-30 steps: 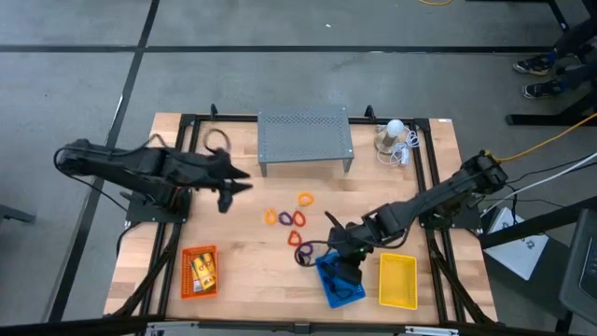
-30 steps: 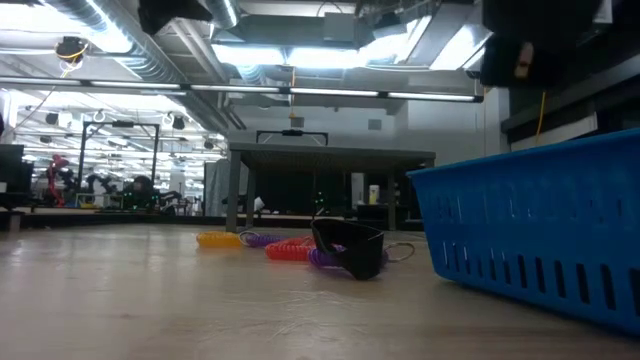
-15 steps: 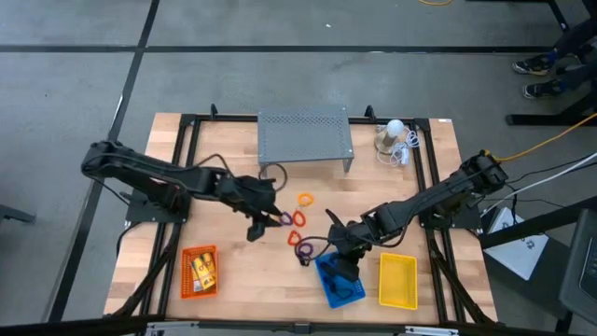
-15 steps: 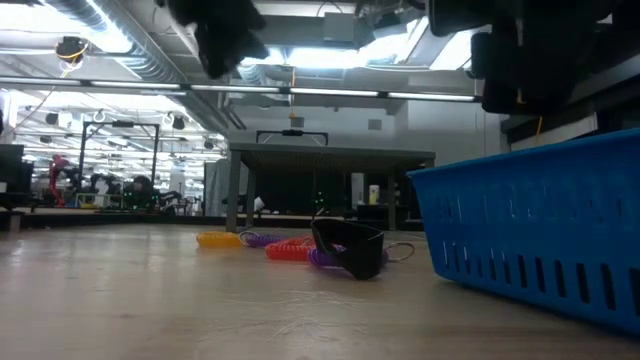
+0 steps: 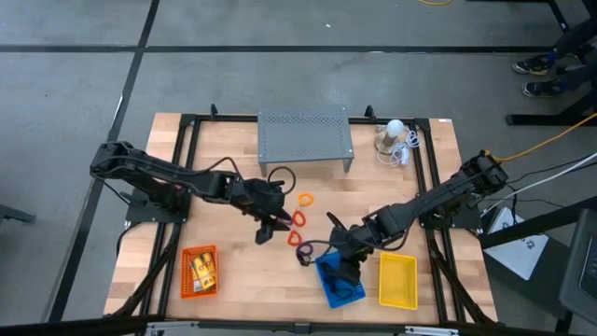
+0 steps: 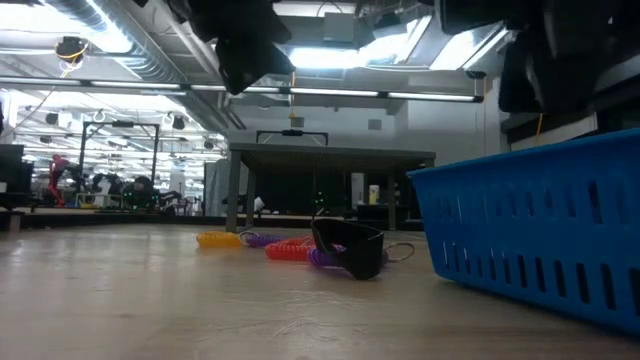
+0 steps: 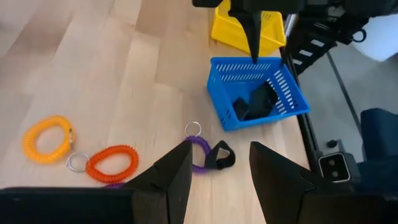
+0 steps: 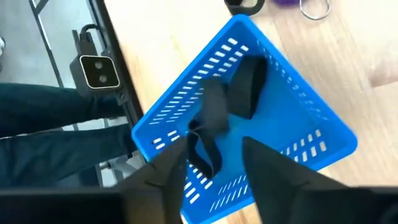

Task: Pick & Place Office Desk Supplies
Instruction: Put the black rubber band into the blue bin

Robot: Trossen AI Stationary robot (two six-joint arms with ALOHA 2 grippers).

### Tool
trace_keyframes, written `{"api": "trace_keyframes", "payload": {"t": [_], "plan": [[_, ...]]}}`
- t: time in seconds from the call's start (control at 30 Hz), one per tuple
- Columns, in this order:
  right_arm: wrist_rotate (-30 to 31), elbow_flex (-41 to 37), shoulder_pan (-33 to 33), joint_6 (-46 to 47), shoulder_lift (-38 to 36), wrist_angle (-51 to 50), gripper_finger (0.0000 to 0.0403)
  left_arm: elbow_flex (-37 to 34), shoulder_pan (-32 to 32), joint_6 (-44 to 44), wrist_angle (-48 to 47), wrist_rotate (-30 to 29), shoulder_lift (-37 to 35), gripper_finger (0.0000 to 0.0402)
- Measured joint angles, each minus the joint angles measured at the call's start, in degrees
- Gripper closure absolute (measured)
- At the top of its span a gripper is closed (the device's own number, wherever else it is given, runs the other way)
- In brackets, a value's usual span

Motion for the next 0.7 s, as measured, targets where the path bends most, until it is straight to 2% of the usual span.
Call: {"api": "trace_keyframes", "payload": {"t": [0.17, 0.27, 0.43, 0.6, 0.7], "plan": [[-1.1, 0.0, 0.1, -1.1, 0.0, -0.2, 0.0151, 0.0, 0.0, 0.0, 0.2, 0.3, 0.0, 0.0247], [-1.2, 0.0, 0.0, -2.3, 0.0, -0.2, 0.012, 0.0, 0.0, 0.2, 0.4, 0.9, 0.0, 0.0247], [-0.8, 0.0, -0.6, -3.1, 0.0, -0.2, 0.0108, 0.0, -1.5, 4.1, 0.4, 3.1, 2.1, 0.0247], [-0.1, 0.0, -1.3, -3.3, 0.0, -0.6, 0.0108, 1.6, -3.8, 8.1, 0.7, 6.1, 7.2, 0.0247], [0.1, 0.0, -1.4, -3.3, 0.0, -1.1, 0.0108, 3.4, -5.2, 10.5, 0.9, 3.7, 11.0, 0.0247]]}}
